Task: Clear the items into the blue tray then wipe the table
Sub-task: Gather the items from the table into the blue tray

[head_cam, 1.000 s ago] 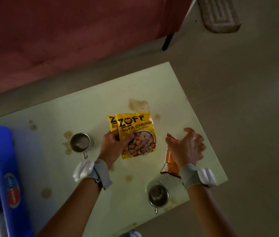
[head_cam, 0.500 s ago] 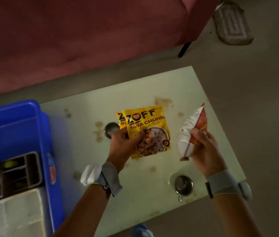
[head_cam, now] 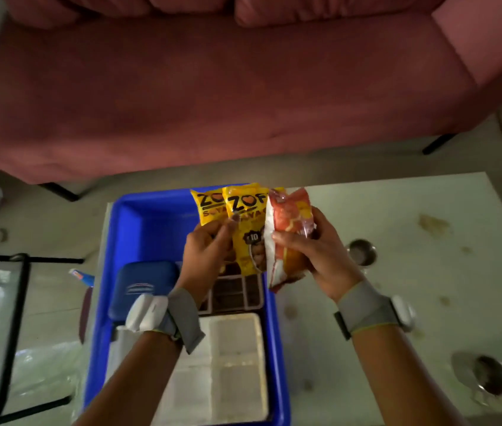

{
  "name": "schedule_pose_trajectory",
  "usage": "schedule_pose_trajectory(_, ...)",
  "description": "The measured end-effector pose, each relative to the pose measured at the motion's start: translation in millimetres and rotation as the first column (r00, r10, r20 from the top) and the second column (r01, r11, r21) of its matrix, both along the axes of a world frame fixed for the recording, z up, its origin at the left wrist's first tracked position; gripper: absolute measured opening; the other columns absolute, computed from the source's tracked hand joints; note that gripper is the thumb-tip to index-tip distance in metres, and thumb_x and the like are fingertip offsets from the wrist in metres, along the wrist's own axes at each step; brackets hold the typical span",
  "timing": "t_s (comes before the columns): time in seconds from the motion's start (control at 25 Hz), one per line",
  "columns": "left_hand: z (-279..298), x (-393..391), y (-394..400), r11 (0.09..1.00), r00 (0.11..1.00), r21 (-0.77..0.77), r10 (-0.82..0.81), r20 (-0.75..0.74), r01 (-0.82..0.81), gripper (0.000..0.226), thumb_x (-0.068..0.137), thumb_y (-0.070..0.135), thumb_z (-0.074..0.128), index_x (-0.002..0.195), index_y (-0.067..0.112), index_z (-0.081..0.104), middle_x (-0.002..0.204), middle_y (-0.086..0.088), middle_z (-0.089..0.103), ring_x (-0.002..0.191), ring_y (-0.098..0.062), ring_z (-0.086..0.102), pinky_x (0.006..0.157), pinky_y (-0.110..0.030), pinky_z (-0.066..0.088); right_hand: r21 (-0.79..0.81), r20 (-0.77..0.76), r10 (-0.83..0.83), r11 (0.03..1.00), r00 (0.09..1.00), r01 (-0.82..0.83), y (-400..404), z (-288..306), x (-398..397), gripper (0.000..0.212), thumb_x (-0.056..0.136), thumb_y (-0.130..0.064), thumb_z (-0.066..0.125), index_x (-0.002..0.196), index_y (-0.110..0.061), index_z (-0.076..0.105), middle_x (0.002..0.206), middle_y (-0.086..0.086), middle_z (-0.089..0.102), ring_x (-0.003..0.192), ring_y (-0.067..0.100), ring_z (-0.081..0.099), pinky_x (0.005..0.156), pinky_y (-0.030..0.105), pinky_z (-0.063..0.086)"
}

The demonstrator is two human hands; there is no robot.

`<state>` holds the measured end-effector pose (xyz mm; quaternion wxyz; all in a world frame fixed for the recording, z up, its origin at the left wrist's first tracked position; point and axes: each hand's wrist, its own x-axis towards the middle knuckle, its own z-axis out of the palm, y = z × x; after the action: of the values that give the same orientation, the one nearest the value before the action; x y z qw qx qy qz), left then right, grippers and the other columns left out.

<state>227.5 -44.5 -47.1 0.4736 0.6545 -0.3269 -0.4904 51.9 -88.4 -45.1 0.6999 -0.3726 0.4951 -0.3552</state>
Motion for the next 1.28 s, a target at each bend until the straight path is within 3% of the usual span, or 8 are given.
schedule_pose_trajectory(0.16,-25,106,5,0.984,0.981,0.018,0.175,0.085,-0.177,0.018,0.094,0.024,0.055,0.095,0.013,0.069,0.09,-0.012,0.072,0.084,-0.028,0.069,0.069,-0.033,0.057,0.005,-0.272,-0.221,0.973,0.936,0.231,-10,-31,71,0.065,0.057,-0.019,0.086,0.114,-0.024,0.055,0.105,-0.001,0.069,0.092,0.019,0.069,0.082,0.041,0.058)
schedule_pose_trajectory(0.36,-63,164,-7,0.967,0.984,0.197,0.146,0.103,-0.164,0.018,0.093,0.021,0.054,0.095,0.01,0.068,0.085,-0.013,0.066,0.067,-0.02,0.063,0.054,-0.022,0.051,0.105,-0.32,-0.143,0.977,0.937,0.185,-27,-61,115,0.069,0.06,-0.025,0.086,0.119,-0.025,0.051,0.11,-0.001,0.066,0.096,0.022,0.067,0.088,0.047,0.055)
schedule_pose_trajectory(0.52,-95,170,-9,0.953,0.976,0.302,-0.03,0.216,-0.037,0.029,0.084,0.039,0.059,0.104,0.021,0.068,0.108,-0.012,0.064,0.101,-0.029,0.06,0.083,-0.035,0.052,0.091,-0.539,-0.079,0.984,0.839,0.152,-39,-76,129,0.068,0.059,-0.037,0.083,0.117,-0.019,0.052,0.109,0.001,0.065,0.099,0.023,0.065,0.092,0.044,0.053)
schedule_pose_trajectory(0.68,-104,172,-2,0.923,0.773,0.376,-0.299,0.559,0.084,0.053,0.083,0.044,0.056,0.133,0.031,0.049,0.157,-0.014,0.013,0.143,-0.034,0.016,0.113,-0.05,0.025,-0.099,-0.741,-0.166,0.985,0.65,0.138,-41,-68,144,0.071,0.062,-0.04,0.079,0.12,-0.012,0.049,0.114,0.005,0.059,0.104,0.025,0.058,0.091,0.036,0.049)
schedule_pose_trajectory(0.84,-112,160,-1,0.817,0.402,0.525,-0.575,0.712,0.239,0.056,0.092,0.043,0.046,0.144,0.032,0.029,0.16,-0.002,-0.009,0.146,-0.032,-0.01,0.115,-0.055,0.006,0.019,-0.723,0.005,1.0,0.691,0.013,-51,-58,174,0.08,0.061,-0.051,0.079,0.126,-0.014,0.051,0.123,0.004,0.061,0.111,0.025,0.059,0.088,0.029,0.048)
schedule_pose_trajectory(1.0,-123,168,-10,0.699,0.343,0.674,-0.71,0.615,0.238,0.067,0.096,0.043,0.034,0.151,0.022,0.002,0.16,-0.005,-0.008,0.146,-0.034,-0.006,0.117,-0.051,0.0,0.268,-0.722,0.439,0.89,0.534,-0.369,-57,-61,204,0.076,0.074,-0.059,0.069,0.136,-0.019,0.047,0.144,0.005,0.046,0.132,0.024,0.044,0.109,0.035,0.038)
schedule_pose_trajectory(1.16,-121,165,-13,0.729,0.37,0.644,-0.678,0.635,0.232,0.065,0.097,0.04,0.031,0.151,0.023,-0.002,0.16,-0.007,-0.006,0.145,-0.037,-0.002,0.117,-0.051,0.001,0.283,-0.772,0.386,0.92,0.505,-0.271,-50,-84,200,0.088,0.065,-0.069,0.068,0.13,-0.016,0.044,0.128,0.005,0.055,0.123,0.027,0.051,0.101,0.038,0.043)
schedule_pose_trajectory(1.28,-121,156,-13,0.722,0.325,0.616,-0.692,0.645,0.315,0.063,0.097,0.045,0.029,0.15,0.033,-0.002,0.16,0.0,-0.006,0.146,-0.036,-0.004,0.115,-0.056,-0.001,0.332,-0.795,0.433,0.897,0.424,-0.293,-48,-93,187,0.078,0.083,-0.06,0.055,0.141,-0.013,0.034,0.139,0.009,0.048,0.127,0.032,0.047,0.096,0.035,0.04)
